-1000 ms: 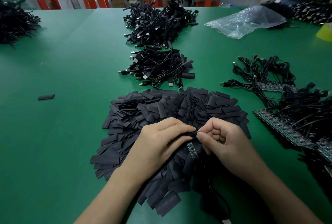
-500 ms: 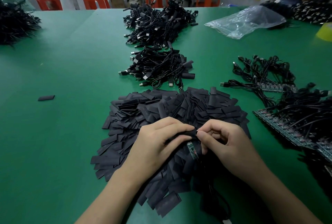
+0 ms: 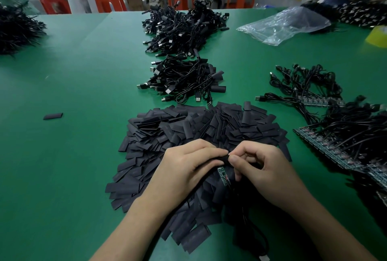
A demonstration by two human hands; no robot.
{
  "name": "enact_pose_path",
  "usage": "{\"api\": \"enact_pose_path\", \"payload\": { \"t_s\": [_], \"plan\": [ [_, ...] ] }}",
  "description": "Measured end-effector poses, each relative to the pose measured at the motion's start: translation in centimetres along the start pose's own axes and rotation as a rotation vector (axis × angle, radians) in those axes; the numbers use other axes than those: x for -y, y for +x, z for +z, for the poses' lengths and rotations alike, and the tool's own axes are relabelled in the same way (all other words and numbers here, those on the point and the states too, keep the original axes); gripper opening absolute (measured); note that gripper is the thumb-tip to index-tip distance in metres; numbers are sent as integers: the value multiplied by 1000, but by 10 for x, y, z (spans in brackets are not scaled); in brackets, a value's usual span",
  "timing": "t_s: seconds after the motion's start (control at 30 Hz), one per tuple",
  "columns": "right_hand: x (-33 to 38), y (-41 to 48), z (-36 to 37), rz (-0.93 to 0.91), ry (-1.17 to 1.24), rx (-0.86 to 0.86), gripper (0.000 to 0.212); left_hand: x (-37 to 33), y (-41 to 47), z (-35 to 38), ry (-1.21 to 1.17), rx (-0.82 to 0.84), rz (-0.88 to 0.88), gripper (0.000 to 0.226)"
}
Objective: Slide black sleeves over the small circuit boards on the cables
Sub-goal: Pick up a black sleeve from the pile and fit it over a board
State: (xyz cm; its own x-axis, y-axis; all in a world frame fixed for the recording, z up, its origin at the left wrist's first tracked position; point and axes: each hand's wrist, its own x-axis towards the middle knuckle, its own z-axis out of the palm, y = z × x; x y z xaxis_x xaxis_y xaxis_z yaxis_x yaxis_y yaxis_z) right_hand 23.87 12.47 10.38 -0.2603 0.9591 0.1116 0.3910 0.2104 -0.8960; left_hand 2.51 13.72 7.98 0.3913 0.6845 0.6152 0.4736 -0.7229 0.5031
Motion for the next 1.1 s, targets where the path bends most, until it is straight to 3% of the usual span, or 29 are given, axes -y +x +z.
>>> {"api": "enact_pose_path", "payload": {
  "t_s": [0.3,0.6,0.77,0.87,1.1],
  "plan": [
    [4,0,-3,-12,11,26,24,-3,0,-1,-111,-59,-116,15],
    [0,-1,2,-6,-22,-3,23,0,0,0,-34,-13,-32,21],
    [1,1,5,57,187,-45,22,-8,4,-1,11,-215,-129,35],
    [1,1,5,111,327,-56,22,-11,4,0,30,-325,-188,31],
    [0,1,7,150,402,-78,22,-13,4,5,65,-342,-159,22]
  ]
}}
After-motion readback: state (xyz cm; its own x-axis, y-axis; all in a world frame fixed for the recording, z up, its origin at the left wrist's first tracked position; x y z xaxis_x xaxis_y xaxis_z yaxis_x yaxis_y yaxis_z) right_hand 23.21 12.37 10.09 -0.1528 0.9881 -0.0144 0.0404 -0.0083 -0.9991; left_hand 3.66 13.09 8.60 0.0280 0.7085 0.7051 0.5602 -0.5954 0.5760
